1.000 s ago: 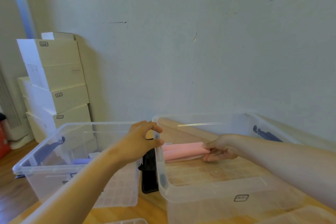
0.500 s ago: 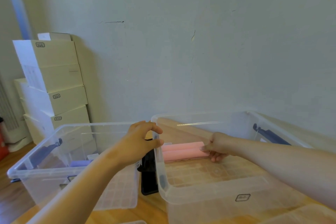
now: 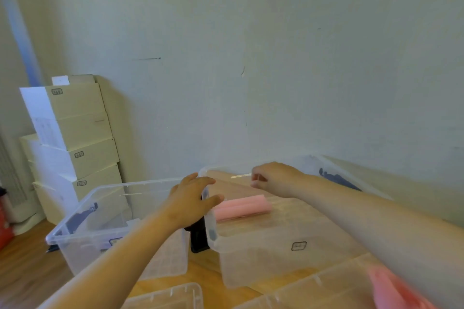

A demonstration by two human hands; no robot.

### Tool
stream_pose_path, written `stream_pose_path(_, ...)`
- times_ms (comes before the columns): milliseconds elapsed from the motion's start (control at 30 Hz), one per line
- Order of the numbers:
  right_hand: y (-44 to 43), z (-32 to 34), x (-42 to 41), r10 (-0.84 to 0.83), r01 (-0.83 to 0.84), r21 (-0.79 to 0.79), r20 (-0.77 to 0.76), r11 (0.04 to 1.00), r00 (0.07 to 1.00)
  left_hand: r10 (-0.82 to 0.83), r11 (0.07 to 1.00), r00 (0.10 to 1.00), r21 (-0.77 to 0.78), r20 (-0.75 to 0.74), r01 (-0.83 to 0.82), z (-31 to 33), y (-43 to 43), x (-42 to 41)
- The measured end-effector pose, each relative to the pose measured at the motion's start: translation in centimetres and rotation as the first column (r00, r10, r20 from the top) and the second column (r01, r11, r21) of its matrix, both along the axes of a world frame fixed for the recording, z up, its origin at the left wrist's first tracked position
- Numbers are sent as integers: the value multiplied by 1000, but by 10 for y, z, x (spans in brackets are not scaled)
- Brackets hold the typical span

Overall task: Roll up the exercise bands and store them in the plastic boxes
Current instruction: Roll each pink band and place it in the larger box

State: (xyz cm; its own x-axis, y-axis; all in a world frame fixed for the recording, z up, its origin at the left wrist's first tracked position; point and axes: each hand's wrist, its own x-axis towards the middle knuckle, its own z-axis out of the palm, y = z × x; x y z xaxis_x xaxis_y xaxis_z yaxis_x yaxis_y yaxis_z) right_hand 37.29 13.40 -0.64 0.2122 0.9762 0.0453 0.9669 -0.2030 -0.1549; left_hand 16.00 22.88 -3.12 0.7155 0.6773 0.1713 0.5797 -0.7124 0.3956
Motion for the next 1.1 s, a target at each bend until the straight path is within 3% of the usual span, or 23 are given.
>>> stream_pose_path(200, -55, 10, -43, 125, -125, 72, 5, 989, 992, -44, 992, 998, 120, 44, 39, 18, -53, -14)
stream_pose_path(433, -128, 10, -81, 121, -127, 112, 53, 986, 991, -92, 986, 996, 141, -11, 93, 28, -125, -45)
stream_pose_path(767, -268, 26, -143, -33, 44, 129, -91, 991, 995, -203, 975, 972, -71, 115, 212, 30, -256, -99)
stream_pose_path(1100, -350, -23, -143, -213, 226, 45, -198, 973, 957, -238, 940, 963, -220, 125, 260, -32, -323, -102)
